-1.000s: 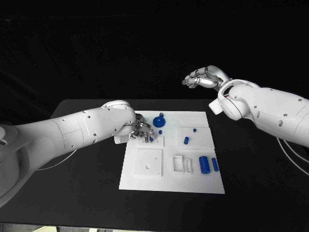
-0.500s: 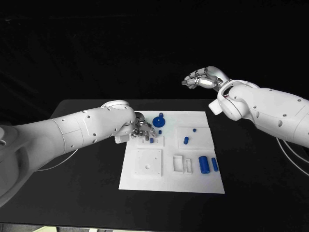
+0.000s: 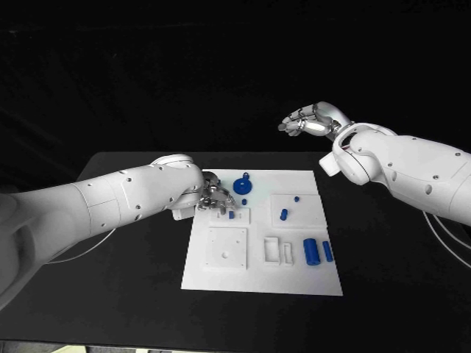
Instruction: Assemble the parts on the task board
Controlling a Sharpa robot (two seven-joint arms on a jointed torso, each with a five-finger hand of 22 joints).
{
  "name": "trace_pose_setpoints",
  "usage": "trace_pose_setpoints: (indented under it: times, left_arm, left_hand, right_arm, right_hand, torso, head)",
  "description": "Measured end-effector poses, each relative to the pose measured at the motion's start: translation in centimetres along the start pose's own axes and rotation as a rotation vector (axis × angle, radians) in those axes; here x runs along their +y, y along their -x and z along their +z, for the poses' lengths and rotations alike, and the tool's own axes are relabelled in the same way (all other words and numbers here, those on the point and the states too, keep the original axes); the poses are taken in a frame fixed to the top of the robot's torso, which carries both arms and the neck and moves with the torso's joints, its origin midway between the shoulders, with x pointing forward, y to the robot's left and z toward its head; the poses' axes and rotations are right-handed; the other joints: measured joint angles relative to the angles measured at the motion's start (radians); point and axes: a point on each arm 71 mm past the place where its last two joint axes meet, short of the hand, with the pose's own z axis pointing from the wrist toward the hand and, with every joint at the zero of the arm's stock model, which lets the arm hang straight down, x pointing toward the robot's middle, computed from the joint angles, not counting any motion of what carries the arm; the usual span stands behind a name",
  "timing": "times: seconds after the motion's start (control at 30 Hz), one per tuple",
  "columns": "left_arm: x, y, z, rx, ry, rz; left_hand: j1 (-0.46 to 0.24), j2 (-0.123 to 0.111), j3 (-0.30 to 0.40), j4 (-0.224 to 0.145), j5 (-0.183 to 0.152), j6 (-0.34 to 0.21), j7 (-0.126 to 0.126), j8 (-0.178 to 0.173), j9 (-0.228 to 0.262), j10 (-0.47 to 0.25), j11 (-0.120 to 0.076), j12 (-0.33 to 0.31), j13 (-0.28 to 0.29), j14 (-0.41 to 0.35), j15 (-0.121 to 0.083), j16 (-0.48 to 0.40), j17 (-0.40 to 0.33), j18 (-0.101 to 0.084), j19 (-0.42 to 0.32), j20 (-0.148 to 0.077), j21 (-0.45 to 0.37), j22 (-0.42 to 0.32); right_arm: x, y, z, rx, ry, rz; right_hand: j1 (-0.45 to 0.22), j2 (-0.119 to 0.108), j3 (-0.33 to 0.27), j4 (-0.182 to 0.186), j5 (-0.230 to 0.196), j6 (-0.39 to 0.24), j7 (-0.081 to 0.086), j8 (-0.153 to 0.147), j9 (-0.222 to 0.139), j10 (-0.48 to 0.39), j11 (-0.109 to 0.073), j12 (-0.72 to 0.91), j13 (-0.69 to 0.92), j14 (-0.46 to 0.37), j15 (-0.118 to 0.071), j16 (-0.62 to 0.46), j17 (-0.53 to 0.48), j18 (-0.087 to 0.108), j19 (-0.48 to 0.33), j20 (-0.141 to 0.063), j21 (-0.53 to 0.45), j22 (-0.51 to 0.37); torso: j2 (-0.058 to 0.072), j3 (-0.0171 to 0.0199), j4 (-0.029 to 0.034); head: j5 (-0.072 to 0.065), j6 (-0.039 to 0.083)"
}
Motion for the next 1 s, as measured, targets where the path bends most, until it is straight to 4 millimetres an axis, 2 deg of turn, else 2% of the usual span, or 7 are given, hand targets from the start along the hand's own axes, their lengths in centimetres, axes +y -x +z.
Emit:
trace_pose_setpoints:
  times: [0.13,0.23,0.43,0.6,0.73,0.87,1.0]
  left_arm:
    - [0.5,0.1,-0.6,-0.027,-0.018,-0.022]
    - [0.1,0.3,-1.2,-0.054,-0.046,-0.041]
    - [-0.3,0.0,-1.6,-0.079,-0.065,-0.035]
    - [-1.0,-0.6,-1.8,-0.092,-0.080,0.001]
    - [-1.2,-1.0,-1.8,-0.101,-0.078,0.036]
    - [-1.2,-1.3,-1.7,-0.111,-0.067,0.070]
    - [-1.1,-1.5,-1.7,-0.117,-0.053,0.094]
  left_hand:
    - [0.016,-0.016,0.000,0.005,0.000,-0.065,0.015,-0.038,-0.013,-0.030,0.015,-0.029,-0.013,-0.030,0.013,-0.029,-0.012,0.000,-0.019,0.006,-0.022,-0.010]
    - [0.027,-0.042,0.011,0.037,0.000,-0.092,0.032,-0.056,-0.024,-0.046,0.031,-0.061,-0.028,-0.045,0.029,-0.059,-0.026,0.000,-0.036,0.010,-0.044,-0.022]
    - [0.022,-0.074,0.018,0.086,0.000,-0.144,0.044,-0.089,-0.045,-0.056,0.041,-0.087,-0.040,-0.052,0.036,-0.080,-0.035,0.000,-0.036,0.010,-0.058,-0.034]
    - [0.026,-0.079,0.022,0.111,0.000,-0.203,0.061,-0.128,-0.073,-0.057,0.057,-0.093,-0.041,-0.044,0.052,-0.087,-0.036,-0.001,-0.036,0.010,-0.061,-0.036]
    - [0.039,-0.066,0.019,0.117,0.000,-0.240,0.080,-0.145,-0.091,-0.052,0.063,-0.093,-0.041,-0.039,0.056,-0.087,-0.036,-0.001,-0.035,0.010,-0.061,-0.036]
    - [0.043,-0.062,0.015,0.126,0.000,-0.240,0.080,-0.145,-0.101,-0.052,0.063,-0.093,-0.041,-0.036,0.060,-0.087,-0.036,-0.001,-0.035,0.010,-0.061,-0.036]
    - [0.046,-0.059,0.010,0.144,0.000,-0.217,0.065,-0.144,-0.107,-0.046,0.064,-0.094,-0.039,-0.030,0.061,-0.087,-0.034,-0.001,-0.031,0.014,-0.061,-0.037]
  right_arm:
    - [-0.3,0.4,-0.3,-0.004,-0.005,-0.002]
    - [-0.5,0.6,-0.5,-0.006,-0.009,-0.002]
    - [-0.8,0.6,-0.7,-0.005,-0.011,-0.001]
    - [-0.9,0.3,-0.9,0.003,-0.011,0.002]
    - [-0.8,0.2,-0.9,0.006,-0.009,0.003]
    - [-0.8,0.2,-1.0,0.007,-0.009,0.004]
    - [-0.8,0.2,-1.0,0.007,-0.009,0.004]
  right_hand:
    - [0.000,0.000,-0.003,0.003,0.000,0.000,0.000,0.000,0.000,0.000,0.000,0.000,0.000,0.000,0.000,0.000,-0.001,0.000,0.000,0.000,0.000,0.000]
    - [0.000,0.000,-0.003,0.003,0.000,0.000,0.000,0.000,-0.001,0.000,0.000,0.000,0.000,0.000,0.000,0.000,-0.001,0.000,0.000,0.000,0.000,0.000]
    - [0.000,0.000,-0.003,0.003,0.000,0.000,0.000,0.000,-0.001,0.000,0.000,0.000,0.000,0.000,0.000,0.000,-0.001,0.000,0.000,0.000,0.000,0.000]
    - [0.000,0.000,-0.003,0.003,0.000,0.000,0.000,0.000,-0.001,0.000,0.000,0.000,0.000,0.000,0.000,0.000,-0.002,0.000,0.000,0.000,0.000,0.001]
    - [0.000,0.000,-0.003,0.003,0.000,0.000,0.000,0.000,-0.001,0.000,0.000,0.000,0.000,0.000,0.000,0.000,-0.002,0.000,0.000,0.000,0.000,0.001]
    - [0.000,0.000,-0.003,0.003,0.000,0.000,0.000,0.000,-0.001,0.000,0.000,0.000,0.000,0.000,0.000,0.000,-0.002,0.000,0.000,0.000,0.000,0.001]
    - [0.000,0.000,-0.003,0.003,0.000,0.000,0.000,0.000,-0.001,0.000,0.000,0.000,0.000,0.000,0.000,0.000,-0.002,0.000,0.000,0.000,0.000,0.001]
  torso:
    - [0.000,-0.0004,0.0001]
    - [0.000,-0.0005,0.0001]
    - [0.000,0.0000,0.0001]
    - [0.000,0.0006,0.0004]
    - [0.000,0.0006,0.0011]
    - [0.000,0.0006,0.0012]
    - [0.000,0.0006,0.0006]
  head:
    - [-0.004,0.005]
    - [-0.007,0.007]
    - [-0.010,0.009]
    - [-0.009,0.012]
    - [-0.008,0.013]
    - [-0.006,0.013]
    - [-0.005,0.013]
